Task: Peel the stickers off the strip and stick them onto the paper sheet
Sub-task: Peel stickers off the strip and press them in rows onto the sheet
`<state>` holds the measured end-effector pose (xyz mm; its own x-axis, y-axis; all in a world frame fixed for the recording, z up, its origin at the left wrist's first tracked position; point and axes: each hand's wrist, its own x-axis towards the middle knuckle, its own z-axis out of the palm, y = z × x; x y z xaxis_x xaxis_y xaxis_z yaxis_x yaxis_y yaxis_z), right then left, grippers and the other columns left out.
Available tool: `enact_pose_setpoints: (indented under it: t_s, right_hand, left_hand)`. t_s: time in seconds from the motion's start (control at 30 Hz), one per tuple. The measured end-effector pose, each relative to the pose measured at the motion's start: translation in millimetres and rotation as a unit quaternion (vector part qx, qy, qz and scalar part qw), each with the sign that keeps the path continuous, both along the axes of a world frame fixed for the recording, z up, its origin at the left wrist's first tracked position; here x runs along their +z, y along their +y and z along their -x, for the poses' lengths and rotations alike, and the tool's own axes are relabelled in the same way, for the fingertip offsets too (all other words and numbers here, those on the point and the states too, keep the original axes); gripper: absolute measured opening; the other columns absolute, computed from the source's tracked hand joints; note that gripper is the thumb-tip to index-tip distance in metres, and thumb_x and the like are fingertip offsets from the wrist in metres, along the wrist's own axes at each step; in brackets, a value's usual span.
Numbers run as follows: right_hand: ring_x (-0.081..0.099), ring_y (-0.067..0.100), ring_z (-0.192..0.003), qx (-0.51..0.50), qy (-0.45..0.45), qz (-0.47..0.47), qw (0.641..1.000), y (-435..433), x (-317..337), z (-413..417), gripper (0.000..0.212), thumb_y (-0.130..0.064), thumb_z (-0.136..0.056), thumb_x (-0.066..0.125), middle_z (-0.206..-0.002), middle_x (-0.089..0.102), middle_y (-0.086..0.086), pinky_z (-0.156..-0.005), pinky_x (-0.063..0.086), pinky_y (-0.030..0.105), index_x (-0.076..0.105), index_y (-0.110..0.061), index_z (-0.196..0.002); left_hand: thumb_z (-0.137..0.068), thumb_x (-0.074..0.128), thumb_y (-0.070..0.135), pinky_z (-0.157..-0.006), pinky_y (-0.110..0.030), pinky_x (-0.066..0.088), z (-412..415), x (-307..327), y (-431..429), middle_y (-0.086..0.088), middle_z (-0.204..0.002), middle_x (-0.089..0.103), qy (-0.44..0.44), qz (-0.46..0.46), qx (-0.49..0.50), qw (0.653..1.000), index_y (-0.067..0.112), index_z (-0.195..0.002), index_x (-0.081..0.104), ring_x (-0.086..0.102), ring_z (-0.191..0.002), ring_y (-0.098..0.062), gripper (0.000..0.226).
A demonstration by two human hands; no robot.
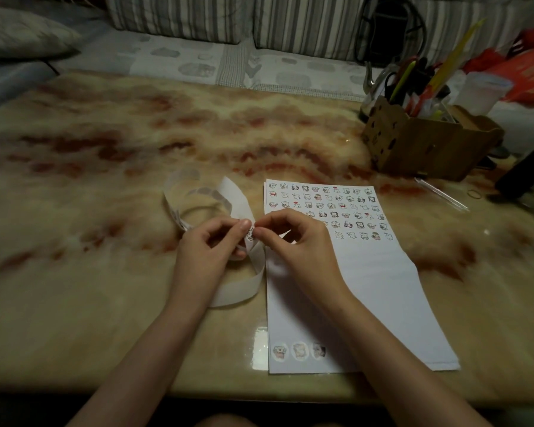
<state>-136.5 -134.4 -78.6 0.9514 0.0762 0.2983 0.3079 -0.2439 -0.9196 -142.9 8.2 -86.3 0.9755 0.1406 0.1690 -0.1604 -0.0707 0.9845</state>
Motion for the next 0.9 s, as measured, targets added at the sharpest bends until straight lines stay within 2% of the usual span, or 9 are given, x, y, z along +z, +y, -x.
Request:
enact_pose_setpoints:
  t_s: [0.27, 0.47, 0.63, 0.8, 0.9]
  right_hand:
    - [0.061, 0.007, -0.070, -0.002, 0.006, -0.007, 1.000, 0.6, -1.0, -0.1, 0.003, -0.008, -0.081, 0.073, -0.077, 0.071, 0.000, -0.063, 0.044, 0.019, 0.072, -0.007, -0.083]
    - [0.058, 0.008, -0.070, -0.023, -0.043, 0.068, 0.996, 0.8, -1.1, 3.1, 0.004, -0.011, -0.081, 0.072, -0.079, 0.068, -0.008, -0.061, 0.039, 0.014, 0.069, -0.014, -0.081]
    - [0.058, 0.008, -0.069, -0.031, -0.070, 0.100, 0.992, 0.5, -0.8, 4.8, 0.004, -0.012, -0.081, 0.072, -0.080, 0.067, -0.008, -0.060, 0.038, 0.013, 0.069, -0.015, -0.081]
    - [0.056, 0.008, -0.073, -0.036, -0.098, 0.155, 0.982, 1.0, -2.9, 4.2, 0.003, -0.016, -0.082, 0.069, -0.083, 0.061, -0.008, -0.062, 0.037, 0.017, 0.066, -0.017, -0.082]
    - [0.053, 0.007, -0.079, -0.029, -0.111, 0.168, 0.979, -0.5, -3.3, 4.5, 0.005, -0.020, -0.084, 0.066, -0.089, 0.057, -0.009, -0.063, 0.039, 0.020, 0.064, -0.016, -0.084]
  left_hand:
    - [-0.084, 0.067, 0.014, -0.057, -0.012, 0.050, -0.5, 1.0, -1.2, 0.009, -0.061, 0.067, 0.008, 0.008, 0.005, 1.000, 0.010, -0.081, 0.071, 0.061, -0.053, -0.005, 0.006]
    - [-0.087, 0.064, 0.013, -0.059, -0.015, 0.051, 0.1, -0.9, -0.2, -0.011, -0.072, 0.068, 0.008, -0.005, 0.008, 1.000, 0.003, -0.084, 0.071, 0.062, -0.058, -0.011, 0.013]
    - [-0.087, 0.063, 0.010, -0.061, -0.016, 0.052, -1.5, -1.5, -1.1, -0.012, -0.072, 0.066, 0.022, 0.006, -0.004, 1.000, -0.001, -0.084, 0.070, 0.061, -0.059, -0.007, 0.014]
    - [-0.088, 0.063, 0.013, -0.065, -0.026, 0.053, -1.4, -2.7, 0.3, -0.021, -0.075, 0.066, 0.018, -0.004, -0.004, 1.000, 0.000, -0.078, 0.069, 0.059, -0.064, -0.015, 0.018]
    - [-0.088, 0.064, 0.015, -0.069, -0.034, 0.053, -1.8, -3.3, 1.5, -0.020, -0.076, 0.067, 0.028, 0.004, -0.004, 1.000, 0.001, -0.080, 0.071, 0.060, -0.067, -0.017, 0.018]
